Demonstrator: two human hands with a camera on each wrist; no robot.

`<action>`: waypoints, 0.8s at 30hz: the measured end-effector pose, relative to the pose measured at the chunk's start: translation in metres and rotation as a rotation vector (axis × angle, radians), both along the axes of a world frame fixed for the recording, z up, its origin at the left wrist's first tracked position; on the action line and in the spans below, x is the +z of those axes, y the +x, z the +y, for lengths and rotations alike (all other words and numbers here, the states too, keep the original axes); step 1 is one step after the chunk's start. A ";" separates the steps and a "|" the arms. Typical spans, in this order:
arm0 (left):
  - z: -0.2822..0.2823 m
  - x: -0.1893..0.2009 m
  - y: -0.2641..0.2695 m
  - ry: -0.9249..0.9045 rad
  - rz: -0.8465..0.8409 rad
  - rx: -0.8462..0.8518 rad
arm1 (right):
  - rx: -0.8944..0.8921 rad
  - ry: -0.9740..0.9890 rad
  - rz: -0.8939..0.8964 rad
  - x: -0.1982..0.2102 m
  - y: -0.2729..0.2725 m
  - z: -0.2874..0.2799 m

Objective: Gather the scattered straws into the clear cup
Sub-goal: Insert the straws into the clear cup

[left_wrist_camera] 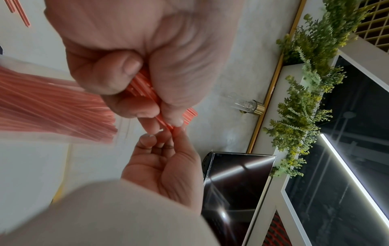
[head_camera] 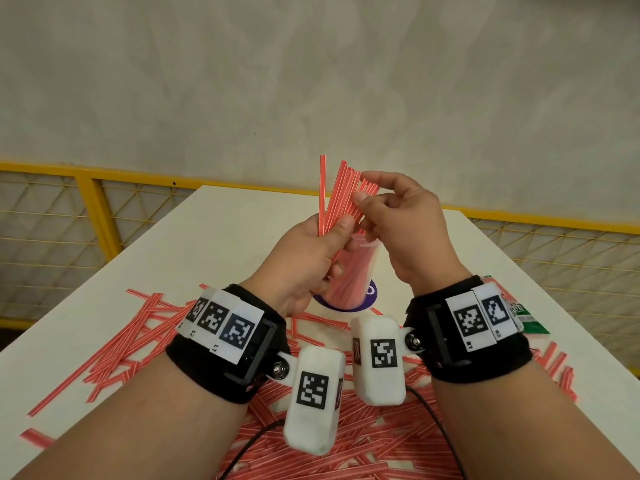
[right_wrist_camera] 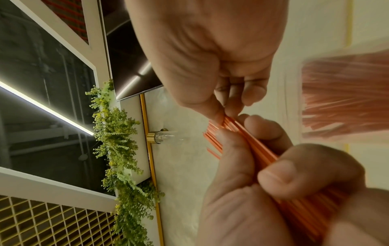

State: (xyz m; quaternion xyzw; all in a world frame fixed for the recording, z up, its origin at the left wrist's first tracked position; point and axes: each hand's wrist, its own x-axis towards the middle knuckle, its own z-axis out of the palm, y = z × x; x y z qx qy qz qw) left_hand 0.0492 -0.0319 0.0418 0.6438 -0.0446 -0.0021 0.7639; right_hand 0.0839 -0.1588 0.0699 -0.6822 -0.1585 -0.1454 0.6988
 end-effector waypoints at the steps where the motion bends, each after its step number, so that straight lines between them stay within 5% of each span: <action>1: 0.000 0.000 0.000 -0.004 0.003 0.002 | 0.006 0.014 0.003 0.000 0.000 -0.001; 16: 0.006 -0.004 0.008 -0.054 0.074 0.206 | -0.290 0.307 -0.195 0.005 0.013 -0.018; 24: 0.004 -0.004 0.007 -0.028 0.078 0.188 | -0.424 0.008 -0.348 -0.008 0.018 -0.014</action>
